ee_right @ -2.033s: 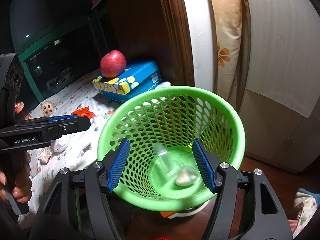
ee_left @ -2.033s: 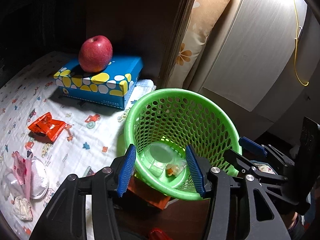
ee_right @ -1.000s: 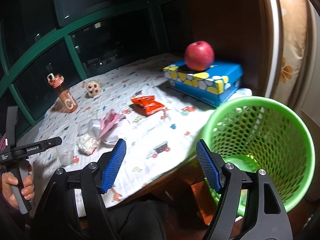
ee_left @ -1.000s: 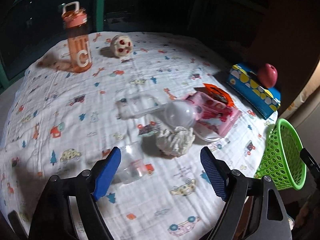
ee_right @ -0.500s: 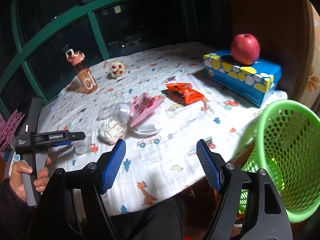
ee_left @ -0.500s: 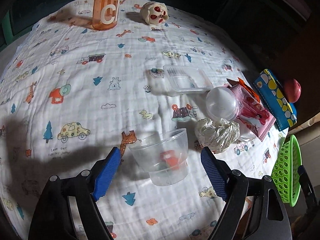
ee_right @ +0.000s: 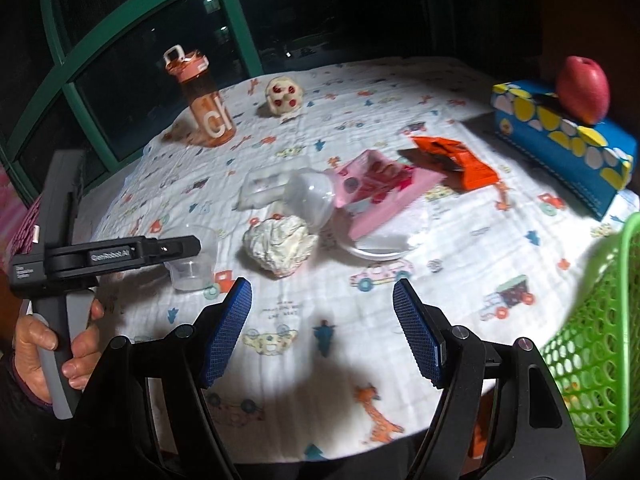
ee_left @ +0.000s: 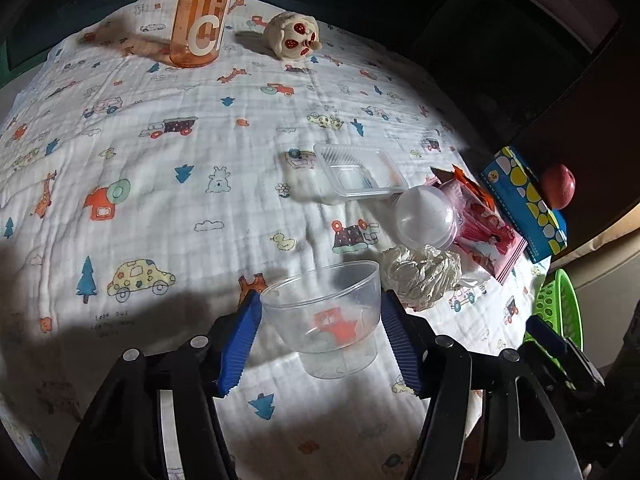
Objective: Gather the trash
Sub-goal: 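Grasp the clear plastic cup with the left tool, then grasp the crumpled foil ball with the right tool while the left tool lifts the cup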
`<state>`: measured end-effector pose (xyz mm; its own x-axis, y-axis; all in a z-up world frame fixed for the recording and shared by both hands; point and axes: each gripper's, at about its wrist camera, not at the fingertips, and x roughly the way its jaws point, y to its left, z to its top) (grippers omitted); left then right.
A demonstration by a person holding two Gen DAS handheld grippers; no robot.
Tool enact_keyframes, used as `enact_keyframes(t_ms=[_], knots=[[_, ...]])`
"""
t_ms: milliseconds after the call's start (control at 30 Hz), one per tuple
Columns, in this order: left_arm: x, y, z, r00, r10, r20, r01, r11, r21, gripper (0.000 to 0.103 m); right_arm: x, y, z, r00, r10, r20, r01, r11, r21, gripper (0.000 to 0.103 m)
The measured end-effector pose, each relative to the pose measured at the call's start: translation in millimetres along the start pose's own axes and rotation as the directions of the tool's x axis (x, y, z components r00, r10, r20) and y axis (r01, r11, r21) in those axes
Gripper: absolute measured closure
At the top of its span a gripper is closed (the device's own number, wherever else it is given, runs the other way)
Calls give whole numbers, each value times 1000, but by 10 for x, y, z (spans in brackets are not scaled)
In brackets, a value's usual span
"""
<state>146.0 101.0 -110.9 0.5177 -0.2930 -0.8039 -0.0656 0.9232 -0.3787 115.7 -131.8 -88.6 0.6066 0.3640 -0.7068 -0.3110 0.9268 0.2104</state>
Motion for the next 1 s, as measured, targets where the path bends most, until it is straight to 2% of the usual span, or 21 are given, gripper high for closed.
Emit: enact_keyframes(t_ms=[367, 733, 833, 1000], knots=[[-493, 173, 136, 992, 19, 121, -21, 1000, 15, 44, 621, 295, 142, 996, 40, -76, -39, 999, 7, 30], [-603, 226, 172, 989, 16, 145, -19, 1000, 14, 44, 981, 361, 217, 995, 13, -100, -8, 999, 50, 31], [-606, 220, 173, 989, 16, 145, -19, 1000, 16, 44, 1021, 372, 214, 995, -2, -101, 7, 999, 50, 42], [-622, 172, 179, 989, 15, 147, -18, 1000, 25, 44, 928, 362, 198, 996, 5, -86, -1, 999, 46, 47]])
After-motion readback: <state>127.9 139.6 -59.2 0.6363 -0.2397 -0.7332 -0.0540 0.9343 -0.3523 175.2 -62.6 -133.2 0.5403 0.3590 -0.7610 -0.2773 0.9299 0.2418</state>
